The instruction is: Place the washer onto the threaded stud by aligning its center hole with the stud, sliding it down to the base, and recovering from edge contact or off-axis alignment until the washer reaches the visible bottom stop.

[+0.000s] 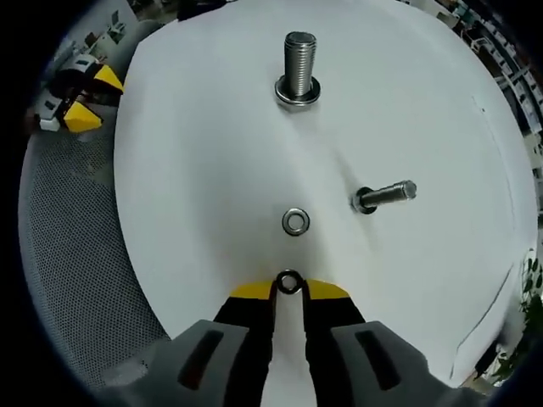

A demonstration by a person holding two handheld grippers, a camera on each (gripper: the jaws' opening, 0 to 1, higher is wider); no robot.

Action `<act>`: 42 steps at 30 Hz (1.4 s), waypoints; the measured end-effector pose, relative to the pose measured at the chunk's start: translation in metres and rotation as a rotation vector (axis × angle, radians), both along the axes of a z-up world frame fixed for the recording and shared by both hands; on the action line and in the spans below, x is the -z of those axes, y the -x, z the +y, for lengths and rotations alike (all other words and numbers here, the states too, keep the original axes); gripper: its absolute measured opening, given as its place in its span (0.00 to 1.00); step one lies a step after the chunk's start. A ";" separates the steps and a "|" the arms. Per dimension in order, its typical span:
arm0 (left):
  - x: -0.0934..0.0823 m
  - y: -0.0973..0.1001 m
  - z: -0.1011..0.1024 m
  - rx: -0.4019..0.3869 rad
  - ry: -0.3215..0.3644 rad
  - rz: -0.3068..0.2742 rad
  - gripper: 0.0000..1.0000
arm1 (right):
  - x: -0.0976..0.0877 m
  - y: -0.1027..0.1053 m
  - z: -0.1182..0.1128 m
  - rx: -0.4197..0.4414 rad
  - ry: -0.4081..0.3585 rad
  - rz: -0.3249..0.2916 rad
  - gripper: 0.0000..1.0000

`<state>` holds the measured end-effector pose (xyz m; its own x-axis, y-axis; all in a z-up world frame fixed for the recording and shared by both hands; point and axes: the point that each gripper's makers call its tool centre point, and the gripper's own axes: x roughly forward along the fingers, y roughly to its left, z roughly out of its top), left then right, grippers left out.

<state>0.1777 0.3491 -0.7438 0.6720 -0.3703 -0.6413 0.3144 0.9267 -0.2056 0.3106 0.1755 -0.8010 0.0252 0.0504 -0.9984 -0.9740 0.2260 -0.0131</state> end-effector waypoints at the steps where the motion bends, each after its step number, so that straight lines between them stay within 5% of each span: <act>1: 0.000 0.000 0.000 0.000 0.000 0.001 0.19 | 0.001 -0.001 0.000 0.005 0.019 0.002 0.14; 7: 0.000 0.000 0.000 -0.001 -0.002 0.003 0.19 | 0.000 0.000 -0.001 0.027 0.037 0.005 0.14; 11: 0.000 0.000 0.001 -0.008 0.001 0.000 0.19 | -0.002 0.001 -0.001 -0.014 -0.037 -0.028 0.14; 14: 0.000 0.000 0.001 -0.009 0.001 -0.002 0.19 | -0.002 -0.001 0.000 0.053 -0.107 -0.031 0.14; 26: 0.000 0.000 0.001 -0.009 0.001 -0.004 0.19 | -0.003 -0.002 0.001 0.085 -0.116 -0.053 0.13; 42: -0.002 0.000 0.000 -0.003 0.007 -0.009 0.19 | -0.042 -0.034 0.024 0.137 -0.225 -0.148 0.13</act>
<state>0.1780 0.3489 -0.7418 0.6790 -0.3728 -0.6324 0.3138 0.9262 -0.2090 0.3446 0.1994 -0.7588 0.1915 0.2565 -0.9474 -0.9255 0.3685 -0.0873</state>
